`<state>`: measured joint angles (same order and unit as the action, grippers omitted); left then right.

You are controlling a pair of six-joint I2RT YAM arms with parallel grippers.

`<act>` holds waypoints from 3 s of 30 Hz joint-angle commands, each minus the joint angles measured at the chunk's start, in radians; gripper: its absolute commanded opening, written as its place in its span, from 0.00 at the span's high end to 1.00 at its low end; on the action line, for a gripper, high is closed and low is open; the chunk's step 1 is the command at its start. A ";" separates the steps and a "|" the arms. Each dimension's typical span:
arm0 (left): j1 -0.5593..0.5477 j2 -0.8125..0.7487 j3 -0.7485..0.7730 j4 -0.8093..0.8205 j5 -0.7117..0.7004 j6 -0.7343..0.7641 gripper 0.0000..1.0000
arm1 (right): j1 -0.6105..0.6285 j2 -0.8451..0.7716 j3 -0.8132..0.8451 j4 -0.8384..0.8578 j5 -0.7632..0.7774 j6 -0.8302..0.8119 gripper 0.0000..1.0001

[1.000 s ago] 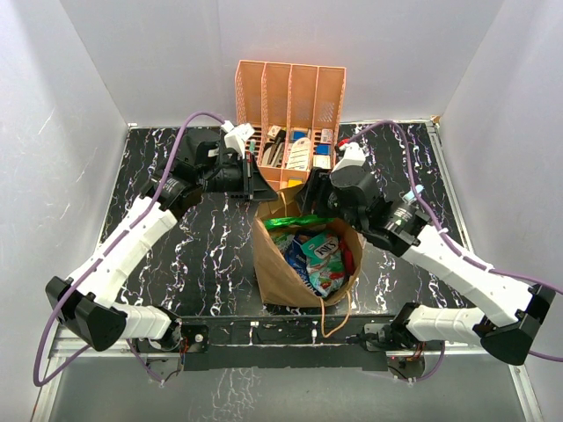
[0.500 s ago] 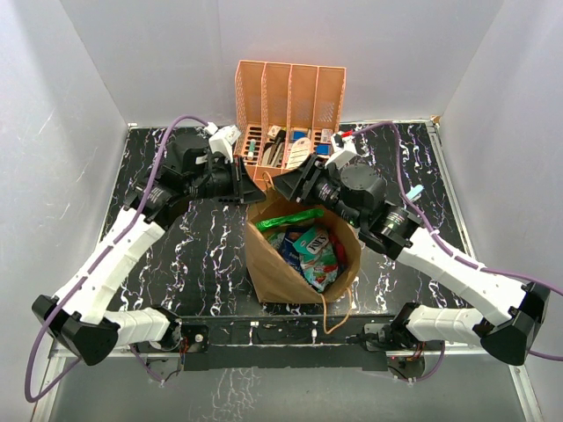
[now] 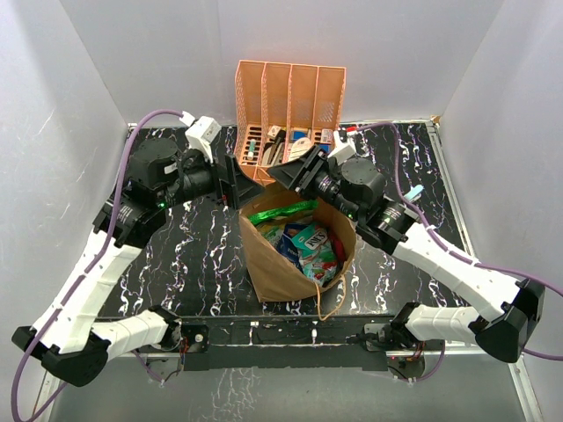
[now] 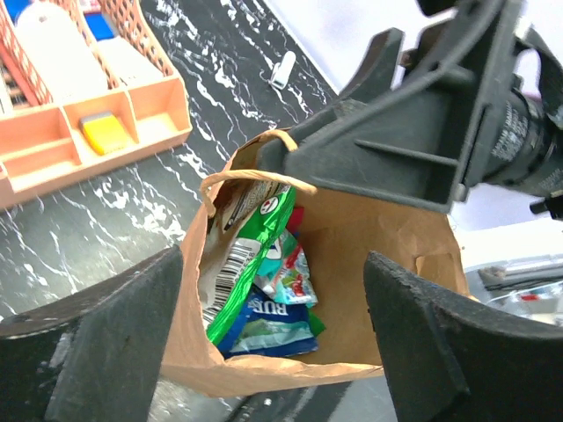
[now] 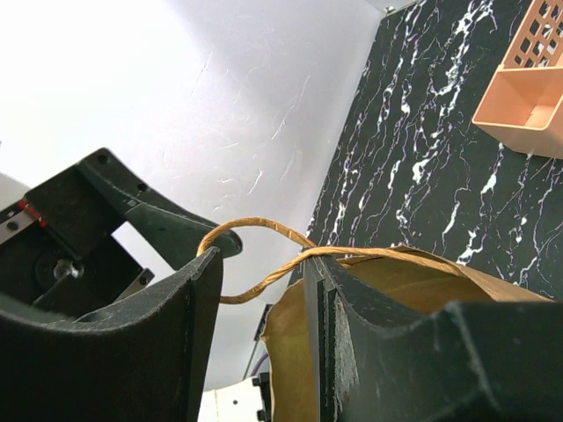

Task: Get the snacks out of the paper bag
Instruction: Adjust the paper bag at the center of the board.

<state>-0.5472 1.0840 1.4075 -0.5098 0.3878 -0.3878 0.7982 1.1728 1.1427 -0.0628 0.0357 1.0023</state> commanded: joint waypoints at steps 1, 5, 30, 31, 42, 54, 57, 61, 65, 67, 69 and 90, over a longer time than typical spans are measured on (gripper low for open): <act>0.001 0.008 -0.020 0.083 0.081 0.207 0.16 | -0.025 -0.038 0.035 0.072 0.022 0.046 0.56; 0.001 -0.018 -0.133 0.251 0.070 0.348 0.15 | -0.052 -0.036 0.046 0.057 0.002 0.033 0.55; 0.002 0.210 -0.070 0.555 0.302 0.098 0.96 | -0.090 -0.108 0.125 -0.083 -0.027 -0.038 0.43; 0.002 0.207 -0.070 0.555 0.299 0.077 0.98 | -0.090 -0.117 0.148 -0.127 -0.015 -0.071 0.40; 0.003 0.125 0.067 0.303 -0.082 -0.039 1.00 | -0.090 -0.223 0.340 -0.794 0.143 -0.361 0.02; 0.005 0.050 0.127 -0.021 -0.428 0.024 1.00 | -0.090 -0.328 0.196 -0.975 0.051 -0.323 0.02; 0.004 0.021 0.117 -0.064 -0.497 0.024 1.00 | -0.090 -0.314 0.150 -0.898 -0.084 -0.295 0.02; 0.004 -0.037 0.094 -0.124 -0.604 0.008 1.00 | -0.090 -0.273 0.079 -0.772 -0.238 -0.244 0.02; 0.004 -0.142 0.006 -0.113 -0.686 -0.025 1.00 | -0.089 -0.254 0.065 -0.643 -0.310 -0.213 0.02; 0.004 -0.175 -0.003 -0.135 -0.718 -0.052 1.00 | -0.089 -0.239 0.088 -0.631 -0.318 -0.216 0.02; 0.004 -0.203 -0.025 -0.135 -0.717 -0.076 1.00 | -0.088 -0.236 0.080 -0.628 -0.324 -0.222 0.02; 0.004 -0.339 -0.144 -0.091 -0.584 -0.155 1.00 | -0.089 -0.566 -0.359 -0.154 -0.400 0.131 0.12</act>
<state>-0.5461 0.7746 1.2560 -0.6361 -0.2188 -0.5251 0.7113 0.6746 0.8162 -0.4236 -0.3958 1.0653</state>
